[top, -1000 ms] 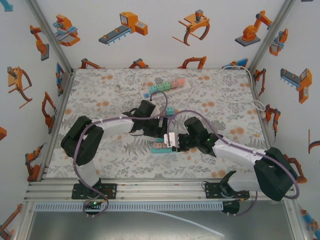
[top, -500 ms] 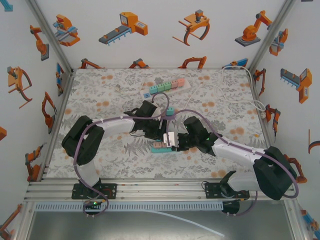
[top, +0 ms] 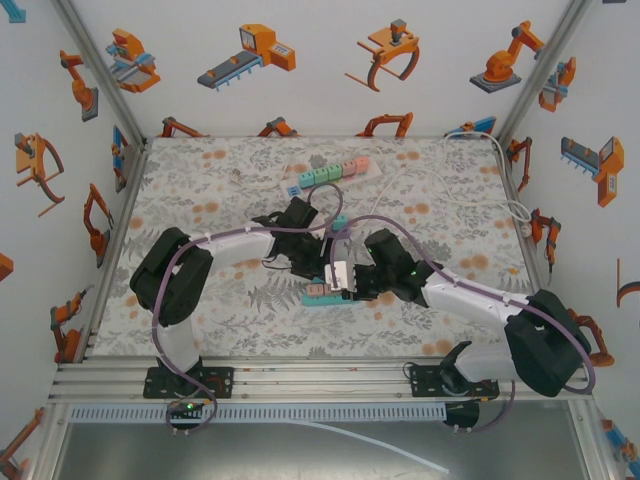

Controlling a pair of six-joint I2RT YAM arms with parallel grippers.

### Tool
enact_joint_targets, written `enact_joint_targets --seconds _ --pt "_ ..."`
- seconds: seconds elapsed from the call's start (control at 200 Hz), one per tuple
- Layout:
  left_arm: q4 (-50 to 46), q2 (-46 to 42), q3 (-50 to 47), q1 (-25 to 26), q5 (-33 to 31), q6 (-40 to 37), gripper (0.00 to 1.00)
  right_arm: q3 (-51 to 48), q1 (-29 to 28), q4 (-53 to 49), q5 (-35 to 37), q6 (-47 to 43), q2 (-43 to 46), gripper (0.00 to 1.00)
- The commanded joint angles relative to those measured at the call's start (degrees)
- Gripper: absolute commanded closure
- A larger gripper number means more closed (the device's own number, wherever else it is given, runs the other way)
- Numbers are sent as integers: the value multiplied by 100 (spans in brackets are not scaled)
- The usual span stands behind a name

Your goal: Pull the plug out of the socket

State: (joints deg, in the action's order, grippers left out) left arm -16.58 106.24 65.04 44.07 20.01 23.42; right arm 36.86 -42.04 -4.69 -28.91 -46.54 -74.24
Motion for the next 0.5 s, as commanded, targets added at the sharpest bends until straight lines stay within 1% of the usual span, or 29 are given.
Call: enact_joint_targets --seconds 0.0,0.125,0.31,0.496 --pt "-1243 801 -469 31 -1880 -550 44 574 -41 511 -526 -74 271 89" --pt "-1370 1011 -335 41 -2036 -568 46 592 -65 465 -542 -9 390 94" --pt "-1383 1098 -243 40 -2097 -532 46 637 -179 286 -428 38 487 99" --pt "-1304 1052 -271 40 -2133 -508 46 638 -190 47 -306 110 848 100"
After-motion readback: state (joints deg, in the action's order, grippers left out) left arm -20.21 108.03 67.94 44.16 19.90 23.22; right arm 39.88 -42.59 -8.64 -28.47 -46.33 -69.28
